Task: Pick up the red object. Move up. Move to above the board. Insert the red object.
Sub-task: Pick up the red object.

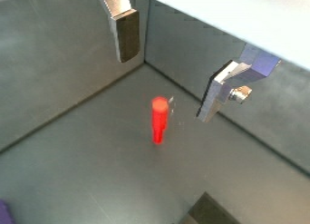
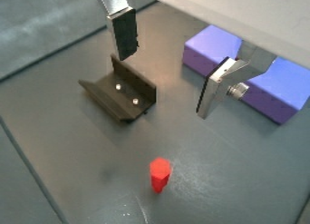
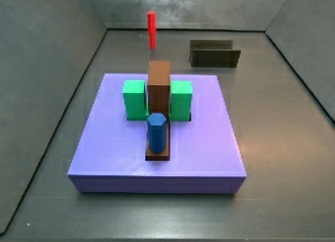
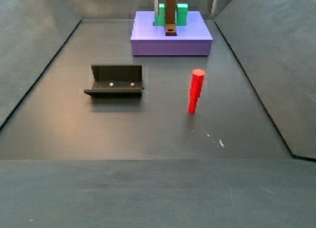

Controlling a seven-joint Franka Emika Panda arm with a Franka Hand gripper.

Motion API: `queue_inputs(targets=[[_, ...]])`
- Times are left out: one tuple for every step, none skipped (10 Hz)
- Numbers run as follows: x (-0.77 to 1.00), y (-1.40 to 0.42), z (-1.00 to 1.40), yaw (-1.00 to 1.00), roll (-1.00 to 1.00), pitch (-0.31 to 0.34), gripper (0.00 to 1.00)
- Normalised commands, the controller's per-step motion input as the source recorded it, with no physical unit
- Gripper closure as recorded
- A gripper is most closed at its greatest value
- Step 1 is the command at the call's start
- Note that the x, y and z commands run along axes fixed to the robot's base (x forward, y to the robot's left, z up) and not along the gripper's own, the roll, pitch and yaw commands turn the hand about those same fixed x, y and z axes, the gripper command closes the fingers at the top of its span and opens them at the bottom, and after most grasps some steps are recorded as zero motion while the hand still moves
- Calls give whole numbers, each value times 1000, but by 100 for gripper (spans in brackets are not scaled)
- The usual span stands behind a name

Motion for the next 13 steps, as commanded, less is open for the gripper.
queue_inputs(targets=[[0, 11, -60, 0, 0, 0, 0], [0, 243, -260, 0, 19, 0, 0], [-183, 440, -426, -94, 77, 0, 0], [-140, 403, -506, -106, 121, 0, 0], [-137, 317, -583, -80, 130, -1, 0], [-206, 3, -594, 0, 150, -106, 0], [-226, 0, -611, 0, 247, -136, 0], [-214, 0, -529, 0, 254, -61, 0], [-197, 94, -420, 0, 250, 0, 0], [-109, 89, -400, -37, 223, 0, 0], [0, 26, -434, -83, 211, 0, 0], [0, 0, -443, -63, 174, 0, 0], [-6, 31, -451, -57, 174, 0, 0]])
